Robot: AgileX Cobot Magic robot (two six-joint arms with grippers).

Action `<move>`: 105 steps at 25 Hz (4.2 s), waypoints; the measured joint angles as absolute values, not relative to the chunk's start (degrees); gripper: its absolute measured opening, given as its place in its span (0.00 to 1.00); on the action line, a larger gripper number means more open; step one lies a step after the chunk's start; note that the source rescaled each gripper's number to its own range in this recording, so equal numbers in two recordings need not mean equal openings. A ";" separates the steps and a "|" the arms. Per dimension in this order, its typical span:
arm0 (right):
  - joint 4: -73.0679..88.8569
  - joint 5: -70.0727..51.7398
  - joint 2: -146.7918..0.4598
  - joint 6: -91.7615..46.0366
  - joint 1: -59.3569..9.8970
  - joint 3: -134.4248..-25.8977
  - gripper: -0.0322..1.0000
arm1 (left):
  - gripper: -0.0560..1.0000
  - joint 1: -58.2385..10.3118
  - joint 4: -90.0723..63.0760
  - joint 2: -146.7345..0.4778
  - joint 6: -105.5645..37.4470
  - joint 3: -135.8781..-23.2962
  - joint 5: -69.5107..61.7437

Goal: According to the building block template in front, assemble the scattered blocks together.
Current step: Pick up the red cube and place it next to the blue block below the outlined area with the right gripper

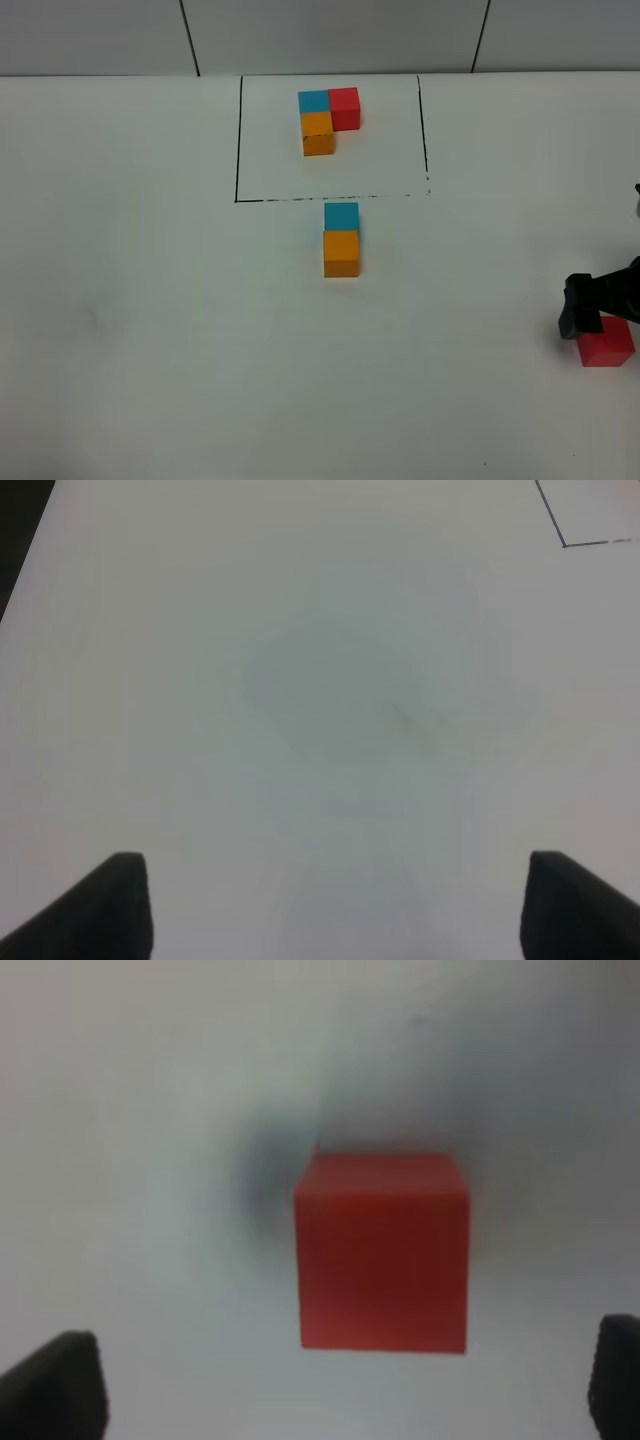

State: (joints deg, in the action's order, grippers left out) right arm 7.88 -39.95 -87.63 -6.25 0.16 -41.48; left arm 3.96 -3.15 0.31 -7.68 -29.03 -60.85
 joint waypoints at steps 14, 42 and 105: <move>8.00 -35.02 -96.95 -10.30 0.33 -41.48 0.91 | 0.76 3.96 -3.15 0.31 -7.68 -29.03 -60.85; -4.16 -52.64 -103.82 -52.88 -13.22 -64.96 0.04 | 0.76 3.96 -3.15 0.31 -7.68 -29.03 -60.85; -1.30 -63.06 -137.18 -62.82 -27.81 -108.96 0.04 | 0.76 3.96 -3.15 0.31 -7.68 -29.03 -60.85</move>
State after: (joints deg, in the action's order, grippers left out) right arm -1.30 -63.06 -137.18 -62.82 -27.81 -108.96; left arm 3.96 -3.15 0.31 -7.68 -29.03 -60.85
